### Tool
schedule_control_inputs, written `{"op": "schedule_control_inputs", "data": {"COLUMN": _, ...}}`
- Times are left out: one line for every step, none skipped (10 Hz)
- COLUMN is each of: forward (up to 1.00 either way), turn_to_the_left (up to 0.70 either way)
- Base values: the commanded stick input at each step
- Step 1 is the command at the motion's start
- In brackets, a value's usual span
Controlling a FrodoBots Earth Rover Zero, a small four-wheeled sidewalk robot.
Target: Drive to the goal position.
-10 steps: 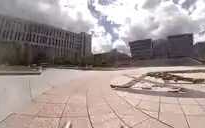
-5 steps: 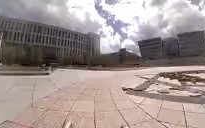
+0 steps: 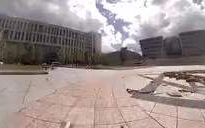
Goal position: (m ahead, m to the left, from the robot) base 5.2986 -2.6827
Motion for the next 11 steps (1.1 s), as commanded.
{"op": "schedule_control_inputs", "data": {"forward": 0.70, "turn_to_the_left": 0.00}}
{"op": "schedule_control_inputs", "data": {"forward": 0.70, "turn_to_the_left": 0.00}}
{"op": "schedule_control_inputs", "data": {"forward": 0.70, "turn_to_the_left": 0.00}}
{"op": "schedule_control_inputs", "data": {"forward": 0.70, "turn_to_the_left": 0.00}}
{"op": "schedule_control_inputs", "data": {"forward": 0.70, "turn_to_the_left": 0.00}}
{"op": "schedule_control_inputs", "data": {"forward": 0.70, "turn_to_the_left": 0.00}}
{"op": "schedule_control_inputs", "data": {"forward": 0.70, "turn_to_the_left": 0.00}}
{"op": "schedule_control_inputs", "data": {"forward": 0.70, "turn_to_the_left": 0.00}}
{"op": "schedule_control_inputs", "data": {"forward": 0.70, "turn_to_the_left": 0.00}}
{"op": "schedule_control_inputs", "data": {"forward": 0.70, "turn_to_the_left": 0.00}}
{"op": "schedule_control_inputs", "data": {"forward": 0.70, "turn_to_the_left": 0.00}}
